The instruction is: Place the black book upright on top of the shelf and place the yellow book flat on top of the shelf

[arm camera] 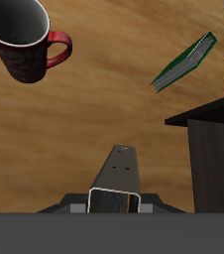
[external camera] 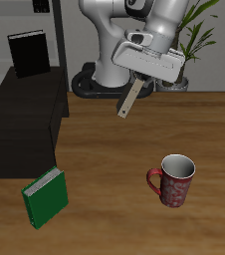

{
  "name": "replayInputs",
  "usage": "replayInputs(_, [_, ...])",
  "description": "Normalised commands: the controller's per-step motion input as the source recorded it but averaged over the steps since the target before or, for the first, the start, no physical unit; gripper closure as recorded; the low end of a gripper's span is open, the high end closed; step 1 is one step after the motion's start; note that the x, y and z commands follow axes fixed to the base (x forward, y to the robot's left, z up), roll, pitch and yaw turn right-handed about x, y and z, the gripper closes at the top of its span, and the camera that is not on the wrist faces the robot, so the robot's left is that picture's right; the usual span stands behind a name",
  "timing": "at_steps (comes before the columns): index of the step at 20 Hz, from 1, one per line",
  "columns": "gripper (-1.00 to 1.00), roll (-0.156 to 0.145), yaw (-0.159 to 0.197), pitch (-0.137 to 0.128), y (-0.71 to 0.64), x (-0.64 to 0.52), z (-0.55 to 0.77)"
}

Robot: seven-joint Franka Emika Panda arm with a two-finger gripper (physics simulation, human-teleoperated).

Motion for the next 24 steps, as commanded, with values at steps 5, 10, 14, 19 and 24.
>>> replayInputs(5, [1.00, -0.164, 0.077, -0.034, -0.31, 0.03, 0.20])
replayInputs(10, [1.00, -0.110, 0.053, -0.030, -0.28, 0.10, 0.20])
replayInputs(14, [1.00, -0.091, 0.070, -0.046, -0.29, 0.03, 0.16])
replayInputs(19, [1.00, -0.183, 0.060, -0.055, -0.40, 0.10, 0.19])
replayInputs(24, [1.00, -0.081, 0.100, -0.134, -0.22, 0.09, 0.20])
